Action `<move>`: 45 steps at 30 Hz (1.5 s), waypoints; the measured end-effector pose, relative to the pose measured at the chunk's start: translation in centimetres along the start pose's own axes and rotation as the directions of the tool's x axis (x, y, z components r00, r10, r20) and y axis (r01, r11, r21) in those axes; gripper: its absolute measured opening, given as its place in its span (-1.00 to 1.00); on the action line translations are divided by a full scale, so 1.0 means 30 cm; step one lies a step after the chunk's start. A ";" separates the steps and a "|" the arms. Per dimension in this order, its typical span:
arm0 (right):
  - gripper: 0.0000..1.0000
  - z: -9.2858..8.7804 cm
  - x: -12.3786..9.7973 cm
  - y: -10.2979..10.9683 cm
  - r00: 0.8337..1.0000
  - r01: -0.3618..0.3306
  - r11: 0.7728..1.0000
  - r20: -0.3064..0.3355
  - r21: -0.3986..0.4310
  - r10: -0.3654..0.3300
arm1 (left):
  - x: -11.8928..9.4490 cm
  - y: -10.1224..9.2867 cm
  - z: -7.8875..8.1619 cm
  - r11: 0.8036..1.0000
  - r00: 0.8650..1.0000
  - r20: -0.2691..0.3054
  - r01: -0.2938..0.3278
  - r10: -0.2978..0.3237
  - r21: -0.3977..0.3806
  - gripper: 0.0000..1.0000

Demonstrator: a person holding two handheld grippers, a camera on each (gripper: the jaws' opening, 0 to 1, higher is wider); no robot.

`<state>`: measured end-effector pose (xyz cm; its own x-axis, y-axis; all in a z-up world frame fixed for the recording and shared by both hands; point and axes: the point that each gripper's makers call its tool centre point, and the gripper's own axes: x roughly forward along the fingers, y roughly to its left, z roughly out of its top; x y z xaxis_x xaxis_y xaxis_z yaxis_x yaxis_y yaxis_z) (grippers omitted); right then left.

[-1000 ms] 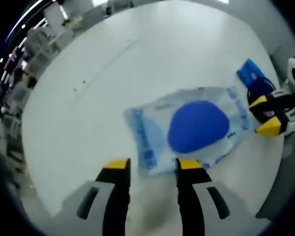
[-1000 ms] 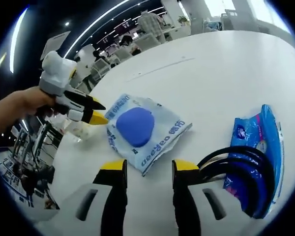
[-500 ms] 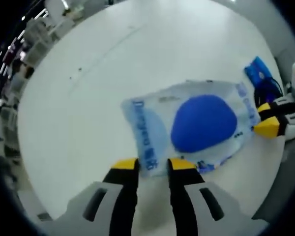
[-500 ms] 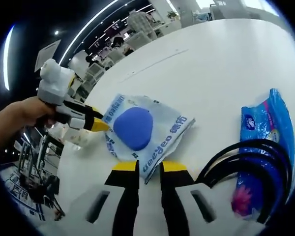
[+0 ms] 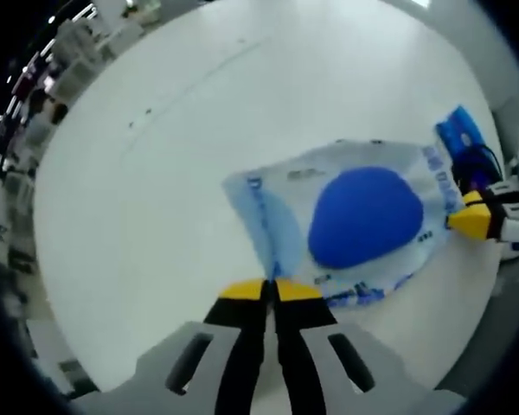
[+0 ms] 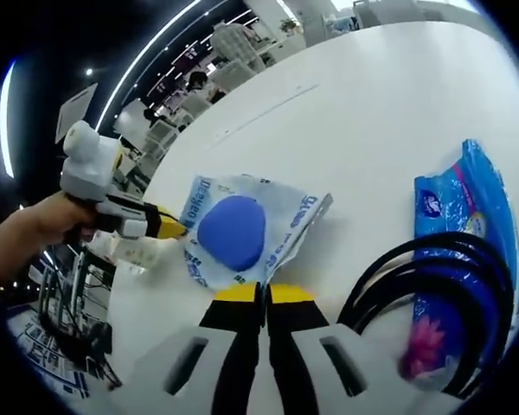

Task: Arrange the tabletop items into an orderly group along one side of the table until the central work area is clear of visible clutter.

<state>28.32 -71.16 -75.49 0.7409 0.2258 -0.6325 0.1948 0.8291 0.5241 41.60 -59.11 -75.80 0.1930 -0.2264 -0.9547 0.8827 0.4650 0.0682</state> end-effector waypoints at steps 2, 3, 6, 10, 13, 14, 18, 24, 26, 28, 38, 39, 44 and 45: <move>-0.99 0.003 -0.007 0.000 1.000 0.002 1.000 0.004 -0.002 -0.002 | -0.010 -0.007 0.005 1.000 1.000 0.005 0.003 -0.003 -0.001 -1.00; -0.99 0.005 -0.011 -0.002 1.000 0.004 1.000 0.007 -0.004 -0.004 | -0.014 -0.010 0.007 1.000 1.000 0.007 0.003 -0.003 0.002 -1.00; -0.99 0.013 -0.022 -0.004 1.000 0.006 1.000 0.017 -0.003 -0.006 | -0.031 -0.016 0.017 1.000 1.000 0.020 0.001 -0.001 0.010 -1.00; -0.99 0.028 -0.037 -0.006 1.000 0.007 1.000 0.029 -0.001 -0.007 | -0.051 -0.023 0.015 1.000 1.000 0.028 0.006 -0.006 -0.008 -1.00; -1.00 0.037 -0.043 -0.004 0.999 0.004 1.000 0.033 -0.004 -0.004 | -0.065 -0.029 0.010 1.000 0.999 0.034 0.007 -0.006 -0.025 -1.00; -1.00 0.040 -0.045 -0.004 0.999 0.004 1.000 0.035 -0.006 -0.004 | -0.067 -0.030 0.009 1.000 0.999 0.036 0.007 -0.006 -0.024 -1.00; -1.00 0.058 -0.047 -0.004 0.999 0.002 1.000 0.036 -0.020 -0.002 | -0.083 -0.034 -0.003 0.999 0.999 0.047 0.007 -0.005 -0.048 -1.00; -1.00 0.081 -0.044 0.002 0.999 0.001 0.999 0.038 -0.046 0.001 | -0.095 -0.032 -0.027 0.996 0.998 0.063 0.012 -0.006 -0.093 -1.00; -1.00 0.090 -0.041 0.006 0.999 -0.002 0.998 0.039 -0.055 0.004 | -0.105 -0.034 -0.039 0.994 0.997 0.071 0.013 -0.005 -0.108 -1.00; -1.00 0.100 -0.037 0.010 0.999 -0.004 0.998 0.040 -0.066 0.007 | -0.109 -0.029 -0.047 0.992 0.997 0.082 0.013 -0.003 -0.124 -1.00; -1.00 0.134 -0.015 0.021 0.999 -0.014 0.988 0.034 -0.154 0.020 | -0.122 -0.050 -0.113 0.974 0.992 0.126 0.037 -0.009 -0.225 -1.00; -1.00 0.135 -0.011 0.021 0.999 -0.014 0.987 0.033 -0.162 0.020 | -0.122 -0.052 -0.119 0.972 0.992 0.127 0.040 -0.010 -0.232 -1.00; -1.00 0.143 0.008 0.029 0.999 -0.025 0.981 0.022 -0.191 0.030 | -0.128 -0.051 -0.145 0.955 0.989 0.150 0.046 -0.002 -0.292 -1.00; -1.00 0.147 0.013 0.033 0.999 -0.031 0.979 0.021 -0.200 0.036 | -0.129 -0.050 -0.148 0.951 0.988 0.153 0.048 0.000 -0.306 -1.00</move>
<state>31.65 -72.50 -72.69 0.7607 0.2443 -0.6014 0.0396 0.9073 0.4186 37.63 -55.13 -73.50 0.2559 -0.3548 -0.8992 0.7176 0.6930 -0.0693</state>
